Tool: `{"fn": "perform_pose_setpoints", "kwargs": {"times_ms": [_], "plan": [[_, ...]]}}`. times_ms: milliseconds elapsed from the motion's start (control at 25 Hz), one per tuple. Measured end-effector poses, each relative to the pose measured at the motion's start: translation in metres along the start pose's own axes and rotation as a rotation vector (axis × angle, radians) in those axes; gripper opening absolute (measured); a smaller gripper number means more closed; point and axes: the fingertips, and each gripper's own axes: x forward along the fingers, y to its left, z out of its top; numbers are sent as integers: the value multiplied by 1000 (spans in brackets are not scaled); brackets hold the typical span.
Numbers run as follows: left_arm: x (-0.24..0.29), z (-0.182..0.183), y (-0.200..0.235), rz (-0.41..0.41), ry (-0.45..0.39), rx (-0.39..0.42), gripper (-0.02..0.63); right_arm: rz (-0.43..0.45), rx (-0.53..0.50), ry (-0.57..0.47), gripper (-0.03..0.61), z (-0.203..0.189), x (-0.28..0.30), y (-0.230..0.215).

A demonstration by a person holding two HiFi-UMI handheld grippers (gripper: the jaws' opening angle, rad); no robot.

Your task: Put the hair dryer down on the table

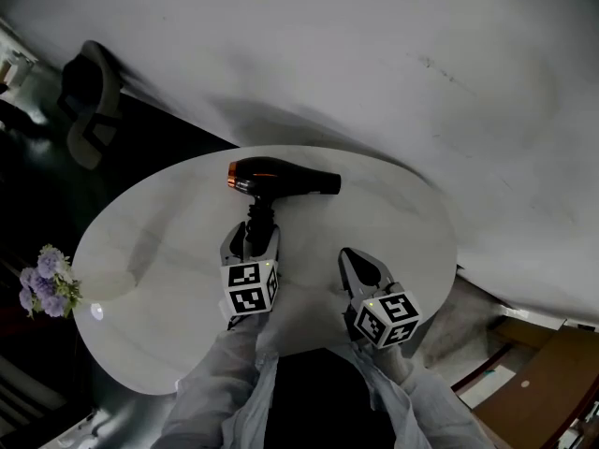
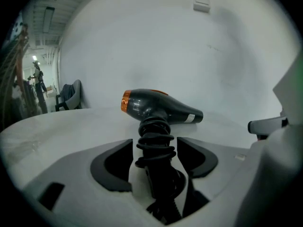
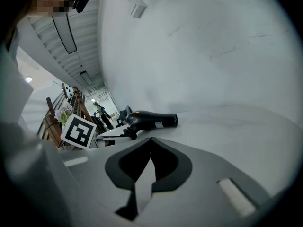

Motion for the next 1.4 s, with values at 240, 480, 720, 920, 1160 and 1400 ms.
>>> {"fn": "perform_pose_setpoints", "kwargs": {"times_ms": [240, 480, 720, 920, 1160, 1400], "plan": [[-25, 7, -8, -50, -14, 35, 353, -15, -21, -34, 9, 3, -27, 18], [-75, 12, -12, -139, -62, 24, 356, -22, -38, -77, 9, 2, -55, 49], [-135, 4, -16, -228, -99, 17, 334, -45, -39, -126, 9, -5, -88, 82], [-176, -13, -12, -286, -104, 7, 279, -88, -40, -175, 9, -14, -115, 105], [-216, -20, -7, -337, -136, 17, 189, -87, -115, -201, 9, -22, -141, 138], [-240, -25, -3, -383, -186, 21, 54, -119, -135, -224, 9, -31, -155, 152]]}}
